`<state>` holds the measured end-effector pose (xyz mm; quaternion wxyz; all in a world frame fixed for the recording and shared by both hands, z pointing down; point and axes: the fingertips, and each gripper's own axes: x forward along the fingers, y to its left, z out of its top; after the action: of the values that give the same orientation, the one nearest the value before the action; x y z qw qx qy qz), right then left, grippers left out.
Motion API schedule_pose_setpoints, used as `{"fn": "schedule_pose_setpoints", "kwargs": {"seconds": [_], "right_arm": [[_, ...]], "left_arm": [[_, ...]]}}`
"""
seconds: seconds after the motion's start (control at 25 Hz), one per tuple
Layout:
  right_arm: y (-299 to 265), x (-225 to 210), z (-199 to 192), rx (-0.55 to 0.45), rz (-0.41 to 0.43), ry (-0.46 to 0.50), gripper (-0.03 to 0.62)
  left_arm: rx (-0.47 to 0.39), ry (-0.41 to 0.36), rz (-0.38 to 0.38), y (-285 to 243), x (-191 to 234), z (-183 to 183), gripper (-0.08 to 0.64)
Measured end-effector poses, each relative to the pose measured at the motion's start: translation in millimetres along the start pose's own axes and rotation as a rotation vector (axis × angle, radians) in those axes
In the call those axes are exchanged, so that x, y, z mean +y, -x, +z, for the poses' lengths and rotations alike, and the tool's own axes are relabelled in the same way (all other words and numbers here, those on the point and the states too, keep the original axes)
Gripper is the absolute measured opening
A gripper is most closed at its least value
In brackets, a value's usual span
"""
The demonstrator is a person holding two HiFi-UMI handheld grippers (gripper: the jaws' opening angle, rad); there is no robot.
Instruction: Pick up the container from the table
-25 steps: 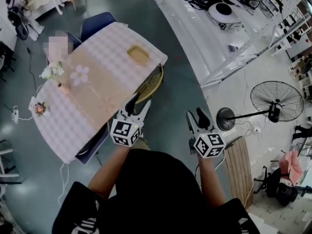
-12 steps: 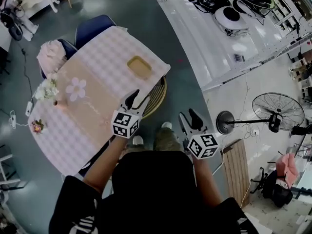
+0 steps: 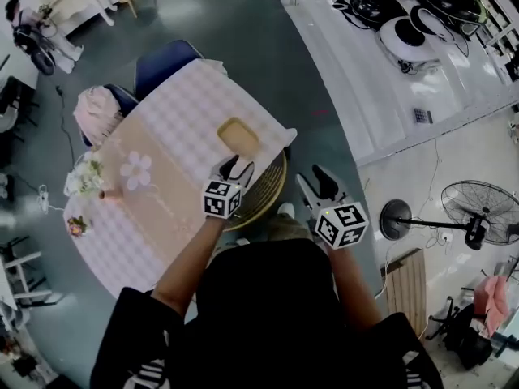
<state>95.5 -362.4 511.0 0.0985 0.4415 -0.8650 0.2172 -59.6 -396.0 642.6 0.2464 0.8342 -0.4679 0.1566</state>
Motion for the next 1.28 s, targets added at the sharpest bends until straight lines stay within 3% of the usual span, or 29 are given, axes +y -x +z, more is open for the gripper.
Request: {"fn": "schedule_pose_setpoints", "kwargs": {"seconds": [0.12, 0.32, 0.44, 0.52, 0.8, 0.88, 1.0, 1.28], "right_arm": [[-16, -22, 3, 0.027, 0.035, -0.014, 0.164], [-29, -52, 1, 0.054, 0.052, -0.053, 0.164], [-33, -71, -3, 0.08, 0.06, -0.064, 0.164], [-35, -82, -6, 0.096, 0.065, -0.069, 0.164], [-32, -114, -14, 0.15, 0.073, -0.074, 0.164], [-29, -119, -15, 0.15, 0.07, -0.076, 0.164], [-27, -121, -21, 0.148, 0.072, -0.078, 0.164], [-10, -106, -29, 0.129, 0.048, -0.08, 0.164]], "left_arm": [[0.083, -0.014, 0.007, -37, 7, -13, 0.181], [0.266, -0.107, 0.018, -91, 28, -49, 0.181], [0.353, -0.089, 0.045, -114, 43, -72, 0.181], [0.421, -0.078, 0.06, -125, 51, -90, 0.181], [0.583, -0.143, 0.136, -153, 71, -120, 0.169], [0.64, -0.142, 0.171, -150, 79, -131, 0.133], [0.662, -0.148, 0.204, -146, 89, -137, 0.057], [0.584, -0.232, 0.188, -129, 86, -113, 0.018]]}}
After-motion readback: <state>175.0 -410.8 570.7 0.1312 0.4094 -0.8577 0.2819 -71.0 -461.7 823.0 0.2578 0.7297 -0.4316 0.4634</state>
